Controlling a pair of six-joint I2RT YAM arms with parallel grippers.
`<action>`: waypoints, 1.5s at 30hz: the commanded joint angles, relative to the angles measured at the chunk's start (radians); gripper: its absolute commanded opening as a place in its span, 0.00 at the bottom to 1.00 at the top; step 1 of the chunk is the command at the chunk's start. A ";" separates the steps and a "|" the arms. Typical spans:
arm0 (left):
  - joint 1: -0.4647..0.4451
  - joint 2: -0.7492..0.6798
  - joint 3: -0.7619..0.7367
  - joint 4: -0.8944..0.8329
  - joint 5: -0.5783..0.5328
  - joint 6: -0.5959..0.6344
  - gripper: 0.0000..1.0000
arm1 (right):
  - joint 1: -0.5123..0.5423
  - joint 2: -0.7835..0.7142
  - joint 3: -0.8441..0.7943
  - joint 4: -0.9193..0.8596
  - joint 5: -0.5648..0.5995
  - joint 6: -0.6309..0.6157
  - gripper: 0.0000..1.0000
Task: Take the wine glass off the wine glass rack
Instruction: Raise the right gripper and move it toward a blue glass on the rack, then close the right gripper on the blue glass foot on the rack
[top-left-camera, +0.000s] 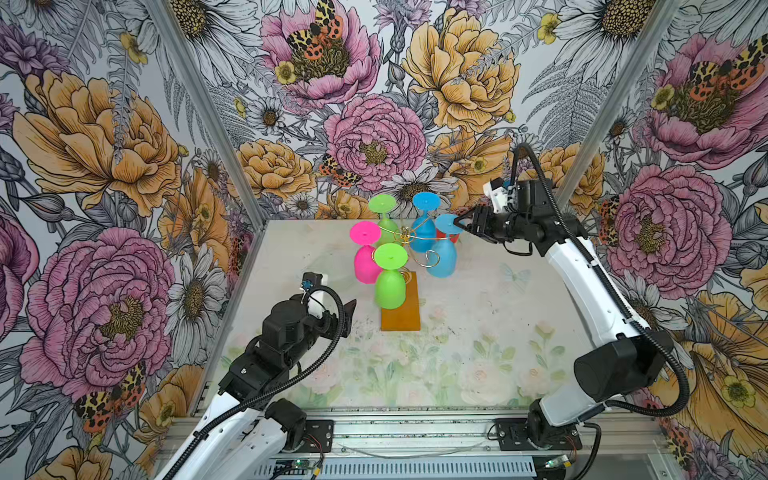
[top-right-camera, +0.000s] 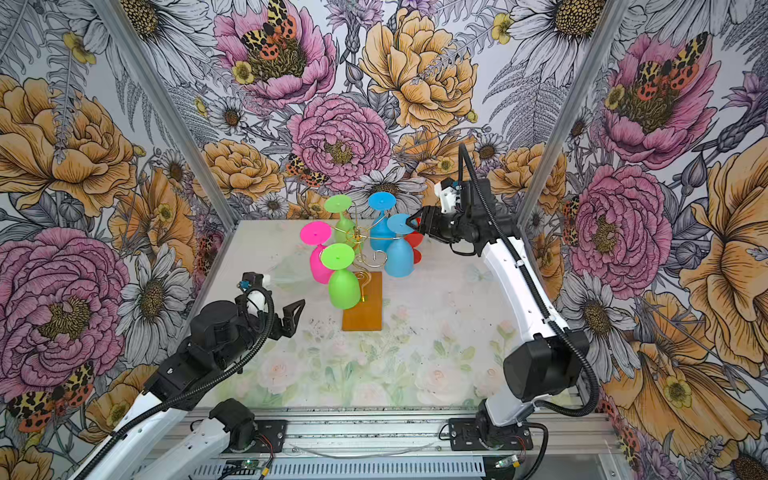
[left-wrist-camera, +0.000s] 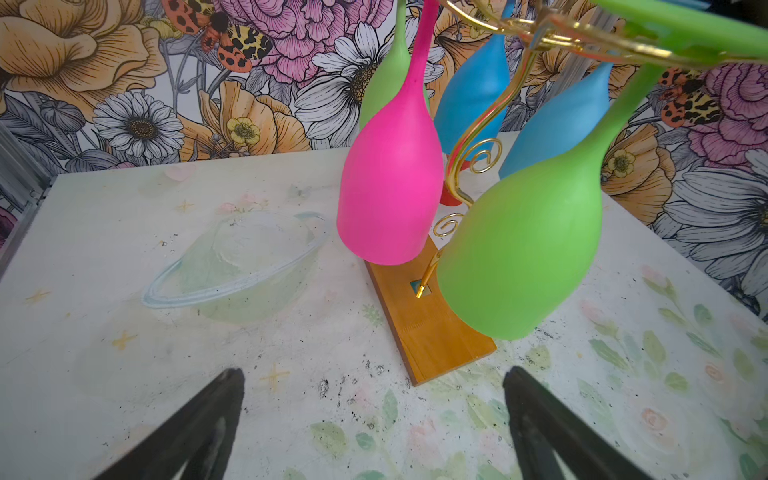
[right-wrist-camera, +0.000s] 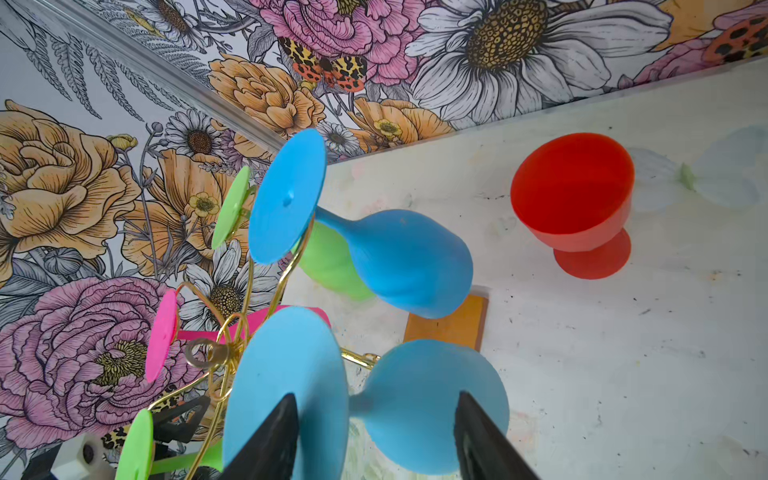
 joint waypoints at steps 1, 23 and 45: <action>0.010 -0.003 -0.011 0.024 0.024 0.017 0.99 | 0.008 -0.051 -0.027 0.091 -0.037 0.050 0.57; 0.015 -0.009 -0.011 0.025 0.027 0.021 0.99 | 0.003 -0.072 -0.121 0.255 -0.111 0.187 0.28; 0.016 -0.013 -0.013 0.029 0.030 0.021 0.99 | -0.006 -0.093 -0.149 0.323 -0.151 0.245 0.11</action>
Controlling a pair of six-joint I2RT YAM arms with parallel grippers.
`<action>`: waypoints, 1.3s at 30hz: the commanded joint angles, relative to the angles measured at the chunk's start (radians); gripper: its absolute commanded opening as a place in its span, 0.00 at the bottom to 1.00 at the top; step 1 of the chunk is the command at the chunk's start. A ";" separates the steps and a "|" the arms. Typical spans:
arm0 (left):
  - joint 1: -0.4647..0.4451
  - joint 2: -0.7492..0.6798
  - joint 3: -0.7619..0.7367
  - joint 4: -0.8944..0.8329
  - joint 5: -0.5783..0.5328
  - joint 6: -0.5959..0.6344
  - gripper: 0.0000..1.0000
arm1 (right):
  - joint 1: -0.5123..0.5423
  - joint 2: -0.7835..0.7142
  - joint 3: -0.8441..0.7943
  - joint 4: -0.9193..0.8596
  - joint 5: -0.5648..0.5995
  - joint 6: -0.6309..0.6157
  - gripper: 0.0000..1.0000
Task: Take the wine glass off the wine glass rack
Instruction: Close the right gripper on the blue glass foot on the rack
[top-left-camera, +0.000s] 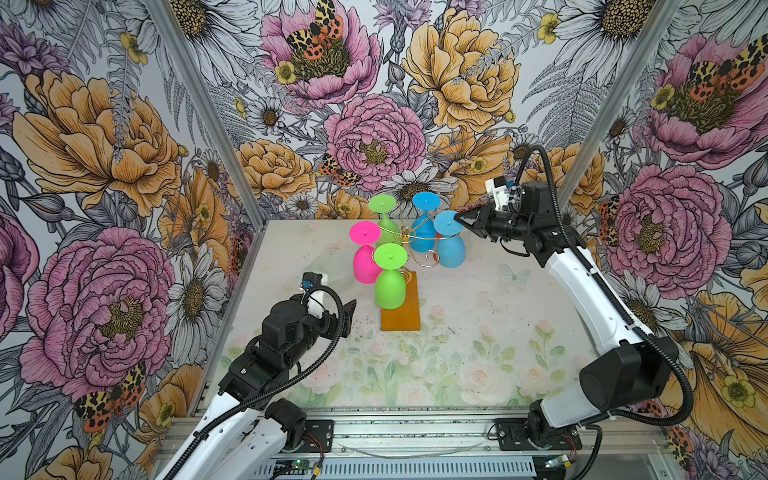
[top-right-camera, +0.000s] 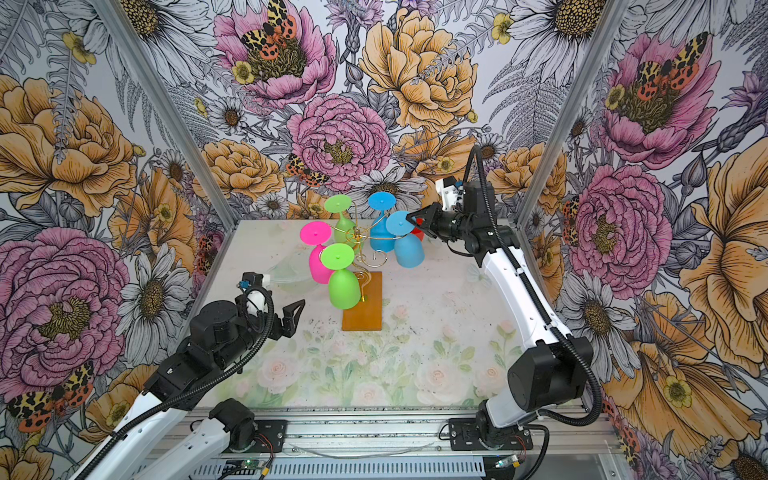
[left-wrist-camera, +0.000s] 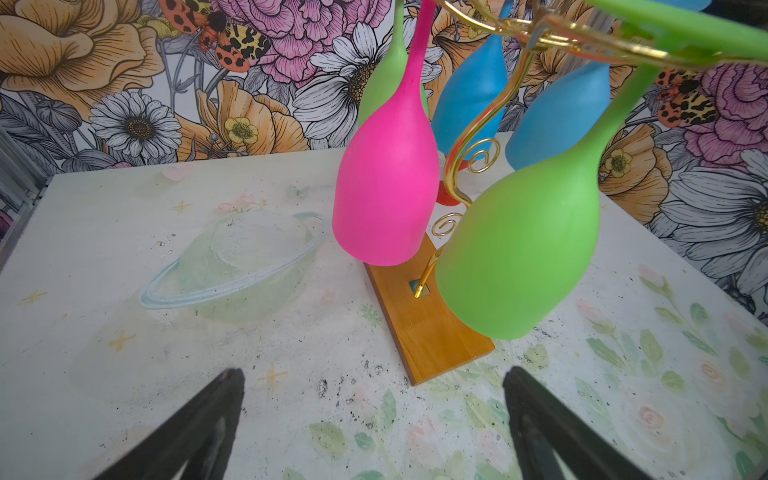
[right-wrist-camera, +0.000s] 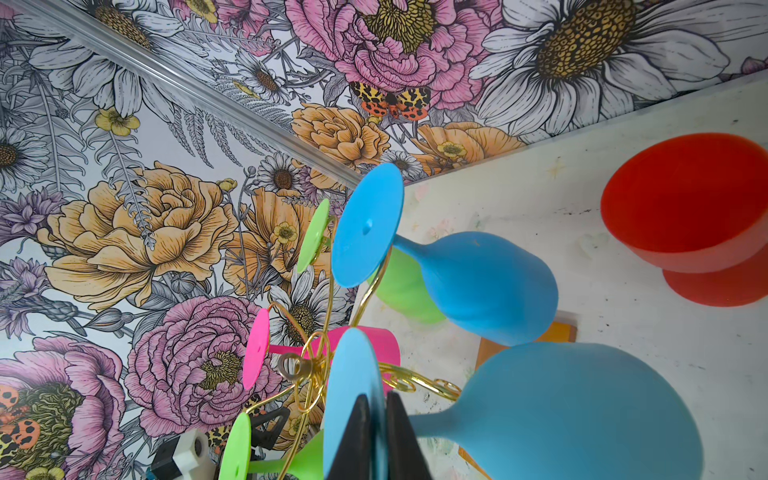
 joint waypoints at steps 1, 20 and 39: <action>0.010 -0.011 -0.012 0.027 0.024 0.022 0.99 | -0.002 -0.037 -0.013 0.043 -0.025 0.012 0.10; 0.011 -0.012 -0.014 0.029 0.021 0.018 0.99 | -0.002 -0.089 -0.041 0.103 -0.052 0.051 0.00; 0.013 -0.022 -0.014 0.031 0.018 0.016 0.99 | -0.003 -0.128 -0.069 0.107 -0.072 0.064 0.00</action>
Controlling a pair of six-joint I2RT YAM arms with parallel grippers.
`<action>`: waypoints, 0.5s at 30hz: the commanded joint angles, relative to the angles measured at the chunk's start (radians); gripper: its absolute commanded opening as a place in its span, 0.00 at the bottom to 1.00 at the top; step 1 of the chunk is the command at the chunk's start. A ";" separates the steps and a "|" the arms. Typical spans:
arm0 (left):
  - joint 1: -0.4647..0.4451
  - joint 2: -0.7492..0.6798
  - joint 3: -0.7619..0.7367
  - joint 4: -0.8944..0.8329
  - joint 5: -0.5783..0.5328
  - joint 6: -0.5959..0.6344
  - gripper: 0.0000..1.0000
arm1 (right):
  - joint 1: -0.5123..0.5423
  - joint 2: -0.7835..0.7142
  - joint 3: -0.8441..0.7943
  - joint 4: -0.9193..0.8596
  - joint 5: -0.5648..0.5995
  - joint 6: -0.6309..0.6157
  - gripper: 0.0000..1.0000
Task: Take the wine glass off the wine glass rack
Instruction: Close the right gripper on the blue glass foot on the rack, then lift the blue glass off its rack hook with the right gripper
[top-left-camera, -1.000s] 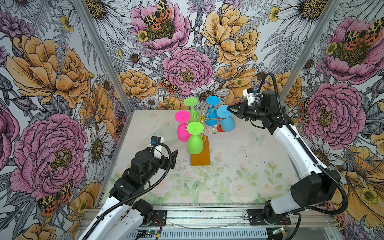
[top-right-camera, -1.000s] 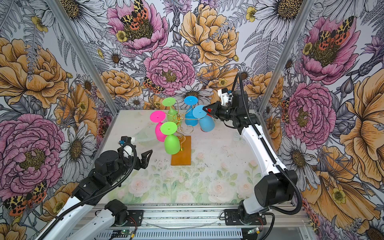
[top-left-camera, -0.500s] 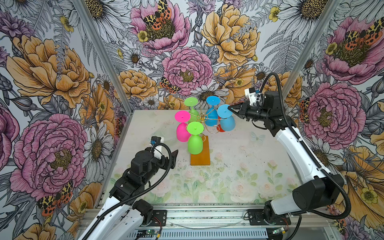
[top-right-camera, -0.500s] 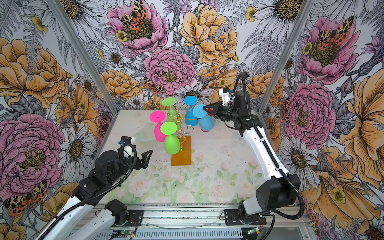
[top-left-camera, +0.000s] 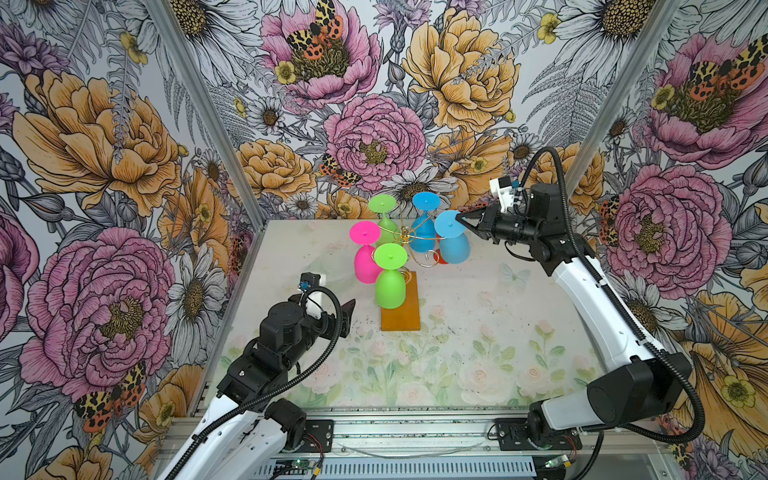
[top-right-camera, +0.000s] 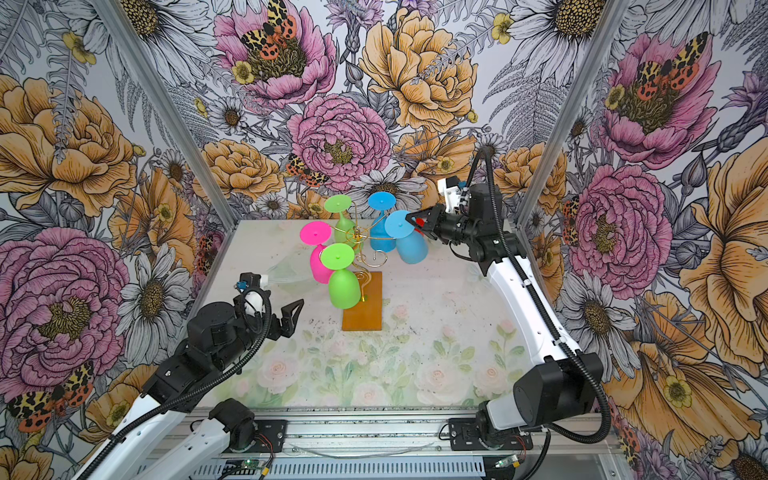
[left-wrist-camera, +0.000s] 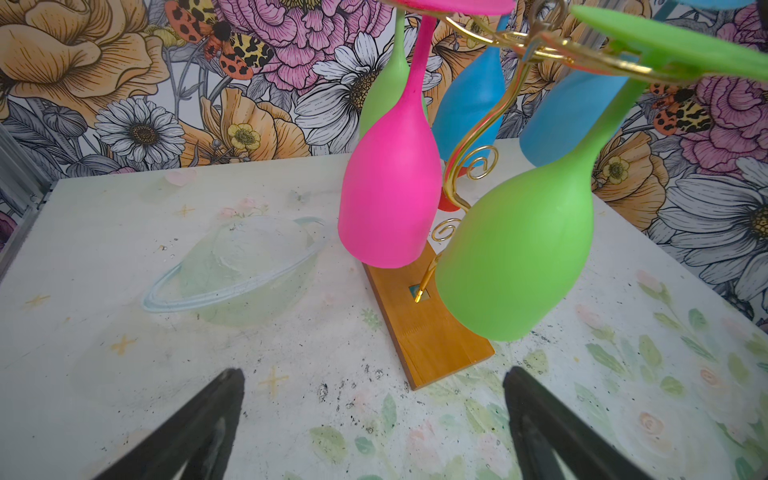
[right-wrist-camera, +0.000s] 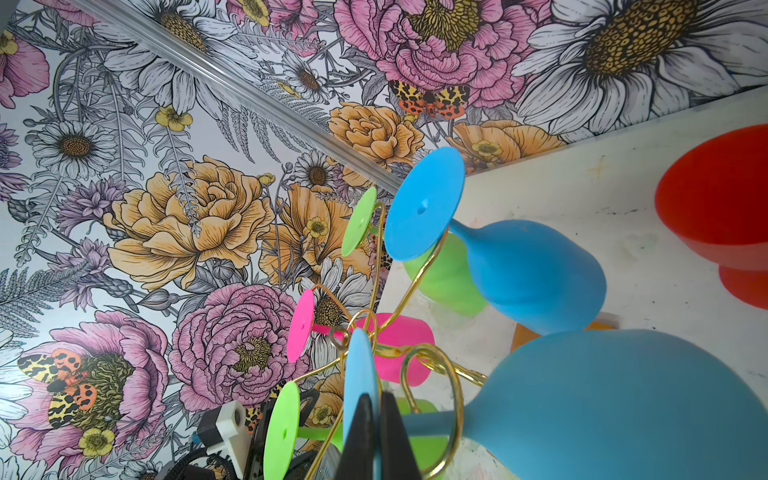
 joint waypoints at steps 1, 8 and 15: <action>0.008 -0.005 -0.009 0.023 0.019 0.016 0.99 | -0.002 -0.046 -0.006 0.037 -0.016 0.013 0.00; 0.010 -0.004 -0.008 0.026 0.022 0.018 0.99 | 0.004 -0.050 -0.015 0.038 -0.020 0.020 0.00; 0.011 -0.006 -0.008 0.025 0.021 0.018 0.99 | 0.015 -0.050 -0.018 0.043 -0.019 0.026 0.00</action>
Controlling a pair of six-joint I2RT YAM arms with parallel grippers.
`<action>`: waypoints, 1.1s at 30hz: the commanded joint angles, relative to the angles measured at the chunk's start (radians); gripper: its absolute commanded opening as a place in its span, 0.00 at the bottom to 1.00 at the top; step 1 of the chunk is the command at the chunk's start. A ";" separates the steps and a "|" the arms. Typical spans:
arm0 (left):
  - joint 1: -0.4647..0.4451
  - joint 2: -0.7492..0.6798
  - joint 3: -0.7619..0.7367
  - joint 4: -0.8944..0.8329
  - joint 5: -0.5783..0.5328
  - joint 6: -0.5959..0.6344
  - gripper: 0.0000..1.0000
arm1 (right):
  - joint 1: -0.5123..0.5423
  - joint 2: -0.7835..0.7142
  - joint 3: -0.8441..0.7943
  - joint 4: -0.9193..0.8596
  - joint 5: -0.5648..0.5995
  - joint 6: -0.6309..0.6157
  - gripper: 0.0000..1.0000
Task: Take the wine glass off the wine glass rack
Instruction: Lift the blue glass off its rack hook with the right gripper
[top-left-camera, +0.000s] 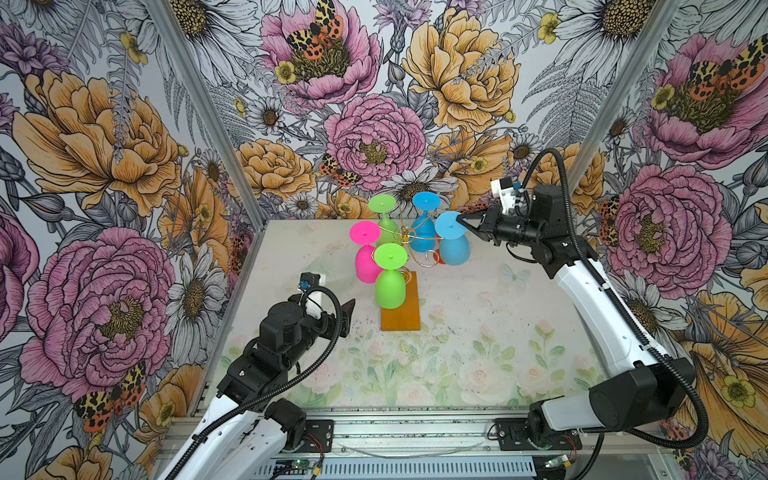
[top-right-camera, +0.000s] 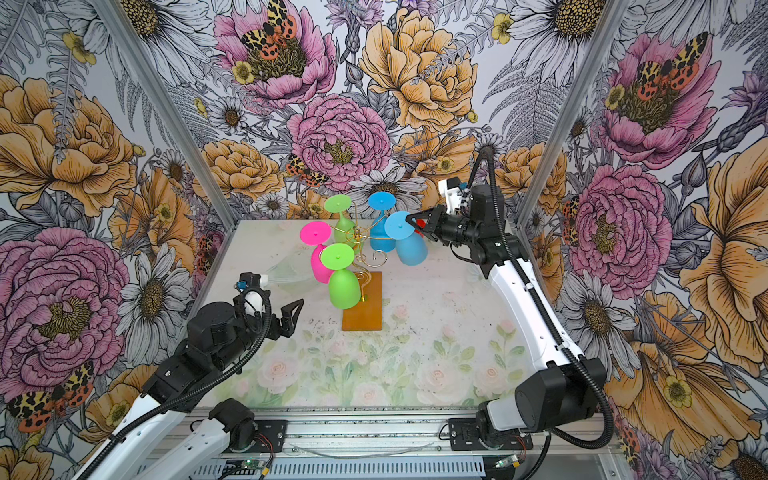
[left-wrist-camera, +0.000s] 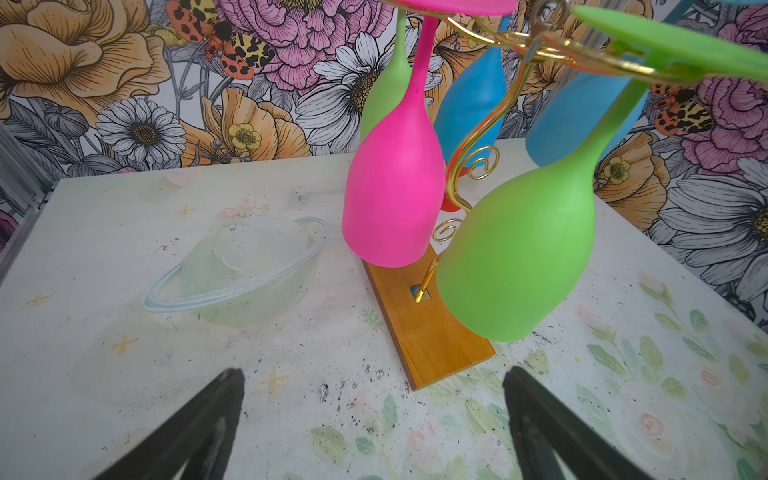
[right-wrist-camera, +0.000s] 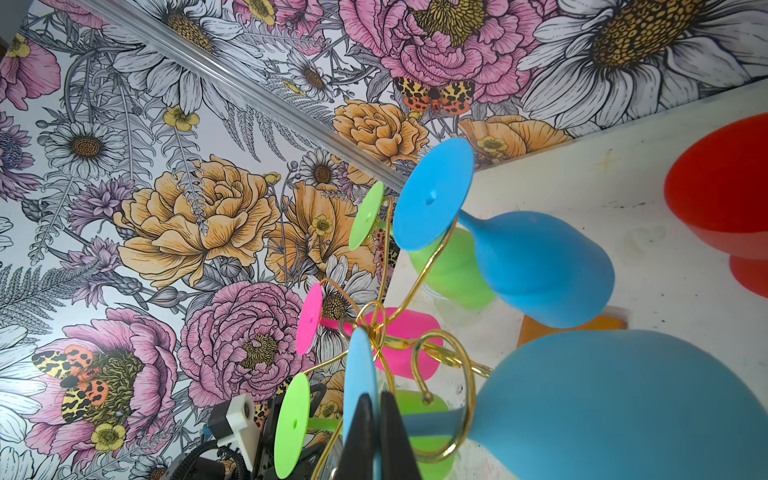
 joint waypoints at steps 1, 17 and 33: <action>0.011 -0.005 -0.008 0.026 0.020 0.018 0.99 | 0.014 -0.027 -0.005 0.044 -0.011 0.008 0.00; 0.014 -0.007 -0.009 0.025 0.024 0.020 0.99 | 0.053 0.006 -0.008 0.098 -0.012 0.041 0.00; 0.015 -0.009 -0.008 0.024 0.023 0.021 0.99 | 0.078 0.057 0.002 0.158 0.009 0.066 0.00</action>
